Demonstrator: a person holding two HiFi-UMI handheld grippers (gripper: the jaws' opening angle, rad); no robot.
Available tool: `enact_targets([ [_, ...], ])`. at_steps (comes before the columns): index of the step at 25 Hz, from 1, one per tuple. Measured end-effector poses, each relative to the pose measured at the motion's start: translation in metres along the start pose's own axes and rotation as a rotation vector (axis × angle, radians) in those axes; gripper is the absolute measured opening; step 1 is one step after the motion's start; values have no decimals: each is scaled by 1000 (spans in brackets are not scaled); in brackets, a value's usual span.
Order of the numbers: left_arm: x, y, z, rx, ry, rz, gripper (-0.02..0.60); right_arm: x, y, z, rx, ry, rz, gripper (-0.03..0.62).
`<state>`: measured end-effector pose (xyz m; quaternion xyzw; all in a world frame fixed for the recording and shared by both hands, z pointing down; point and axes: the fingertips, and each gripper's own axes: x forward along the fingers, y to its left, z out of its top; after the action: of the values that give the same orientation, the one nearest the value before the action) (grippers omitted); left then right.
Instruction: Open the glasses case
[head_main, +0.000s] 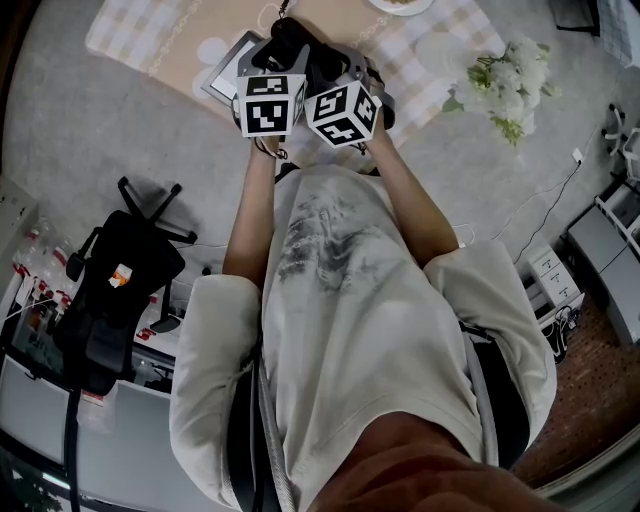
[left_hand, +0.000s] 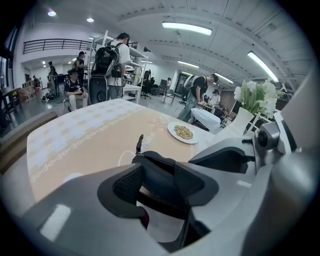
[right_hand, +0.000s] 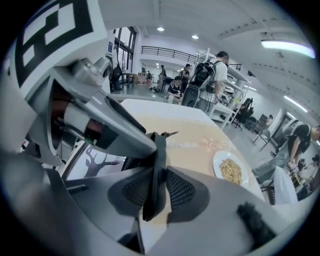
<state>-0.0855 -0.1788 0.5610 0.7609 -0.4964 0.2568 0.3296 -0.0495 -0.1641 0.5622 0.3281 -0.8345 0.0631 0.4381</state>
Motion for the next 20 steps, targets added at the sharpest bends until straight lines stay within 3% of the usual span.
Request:
enact_targets([
  [10, -1, 5, -11, -48, 47, 22, 213, -2, 1, 1, 21, -18, 30, 92],
  [20, -4, 0, -16, -32, 108, 38, 172, -2, -6, 1, 78, -33, 90, 91],
])
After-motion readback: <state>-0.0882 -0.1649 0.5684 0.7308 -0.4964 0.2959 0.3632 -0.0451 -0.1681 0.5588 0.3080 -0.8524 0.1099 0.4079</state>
